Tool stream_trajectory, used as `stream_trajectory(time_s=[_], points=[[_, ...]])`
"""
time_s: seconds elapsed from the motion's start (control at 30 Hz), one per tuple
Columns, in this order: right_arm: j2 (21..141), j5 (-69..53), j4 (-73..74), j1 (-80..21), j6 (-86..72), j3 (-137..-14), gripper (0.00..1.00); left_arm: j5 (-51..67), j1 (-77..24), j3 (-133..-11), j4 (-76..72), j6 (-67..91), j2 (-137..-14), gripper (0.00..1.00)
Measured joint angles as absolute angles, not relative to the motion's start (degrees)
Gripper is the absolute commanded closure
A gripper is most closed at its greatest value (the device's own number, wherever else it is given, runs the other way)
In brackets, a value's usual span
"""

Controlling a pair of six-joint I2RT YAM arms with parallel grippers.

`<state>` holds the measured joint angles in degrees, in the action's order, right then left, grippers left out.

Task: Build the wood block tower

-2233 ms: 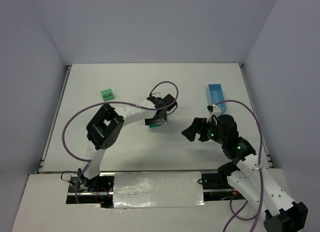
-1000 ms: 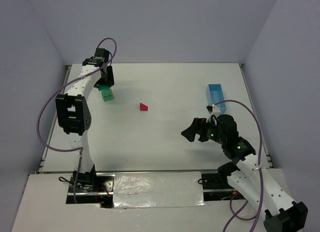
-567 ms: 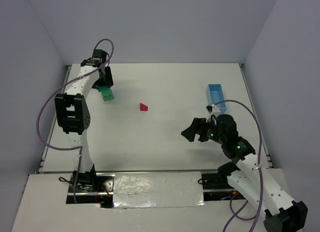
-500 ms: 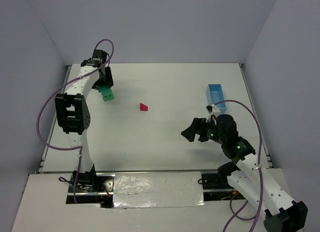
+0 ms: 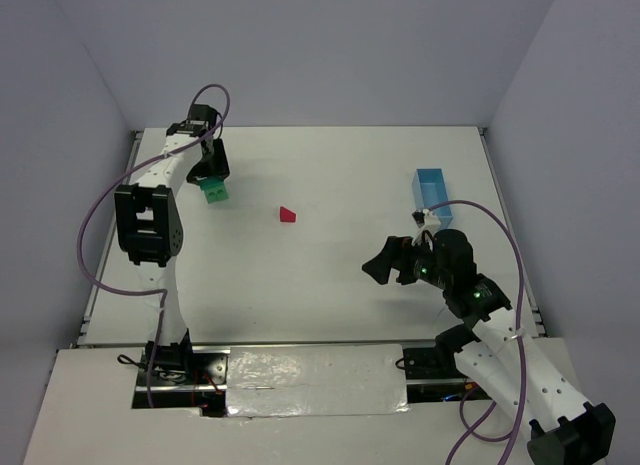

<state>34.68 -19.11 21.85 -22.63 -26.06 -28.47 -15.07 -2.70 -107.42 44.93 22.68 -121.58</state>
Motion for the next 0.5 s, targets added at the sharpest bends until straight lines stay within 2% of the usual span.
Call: stream_trajectory(time_s=[0.5], points=[[34.68,-19.49,21.82,-22.63,-26.06,-28.47,0.0,-15.11,-2.7,-107.48,44.88,22.7,-122.37,0.4]])
